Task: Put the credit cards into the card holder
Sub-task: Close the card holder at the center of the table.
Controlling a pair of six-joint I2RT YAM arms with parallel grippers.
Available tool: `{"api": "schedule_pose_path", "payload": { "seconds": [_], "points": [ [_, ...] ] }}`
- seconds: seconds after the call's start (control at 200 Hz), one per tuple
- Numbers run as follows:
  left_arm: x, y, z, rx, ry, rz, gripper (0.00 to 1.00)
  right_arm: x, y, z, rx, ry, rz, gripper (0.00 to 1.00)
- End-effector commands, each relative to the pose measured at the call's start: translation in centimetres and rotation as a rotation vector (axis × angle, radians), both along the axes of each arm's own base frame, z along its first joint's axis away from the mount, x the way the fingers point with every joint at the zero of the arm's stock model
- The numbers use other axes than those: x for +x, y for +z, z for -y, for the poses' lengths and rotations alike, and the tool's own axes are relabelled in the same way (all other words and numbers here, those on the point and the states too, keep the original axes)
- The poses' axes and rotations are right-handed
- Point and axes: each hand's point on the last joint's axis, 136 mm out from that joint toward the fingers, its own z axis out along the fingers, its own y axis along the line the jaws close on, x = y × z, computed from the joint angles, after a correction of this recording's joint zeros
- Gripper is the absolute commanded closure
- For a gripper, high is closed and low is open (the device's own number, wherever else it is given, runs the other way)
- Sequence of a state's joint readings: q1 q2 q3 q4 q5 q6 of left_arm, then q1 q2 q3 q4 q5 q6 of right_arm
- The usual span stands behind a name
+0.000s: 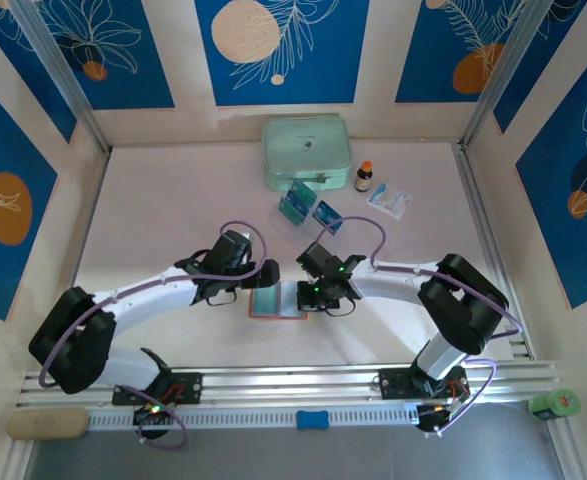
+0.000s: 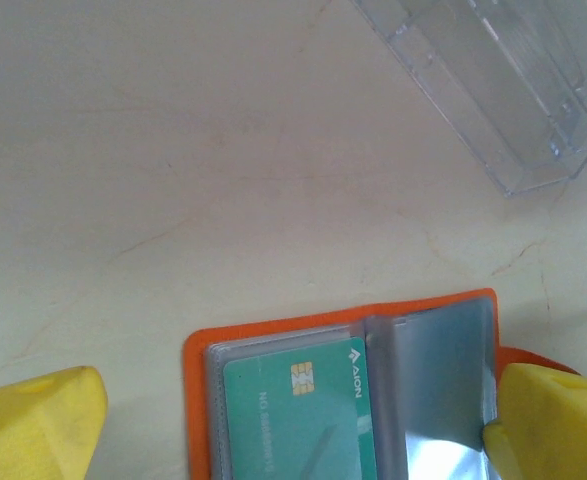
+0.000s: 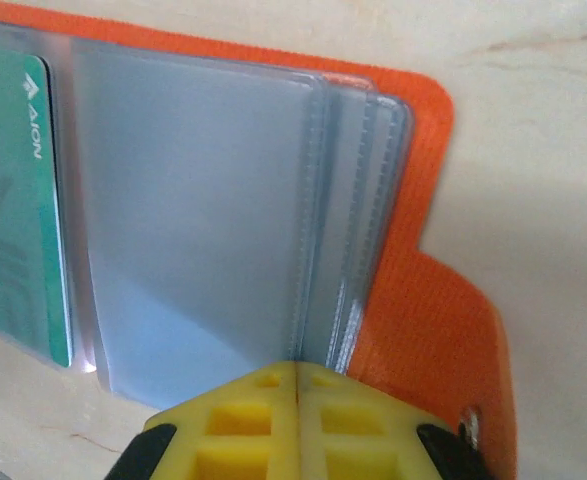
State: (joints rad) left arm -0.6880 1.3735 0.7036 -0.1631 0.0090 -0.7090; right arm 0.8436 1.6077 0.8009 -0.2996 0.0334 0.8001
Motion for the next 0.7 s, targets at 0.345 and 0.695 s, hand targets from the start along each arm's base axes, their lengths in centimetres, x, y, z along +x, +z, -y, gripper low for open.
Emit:
{"api": "schedule_pose_path", "payload": {
  "seconds": [0.345,0.695],
  "points": [
    [-0.4,-2.3,1.0,-0.026,-0.041,-0.075,0.00,-2.0,-3.7,2.5,-0.096,-0.007,-0.079,1.00],
    [-0.7,-3.6,1.5,-0.027,-0.063,-0.115,0.00,-2.2,-3.8,2.8,-0.101,-0.012,-0.080,1.00]
  ]
}}
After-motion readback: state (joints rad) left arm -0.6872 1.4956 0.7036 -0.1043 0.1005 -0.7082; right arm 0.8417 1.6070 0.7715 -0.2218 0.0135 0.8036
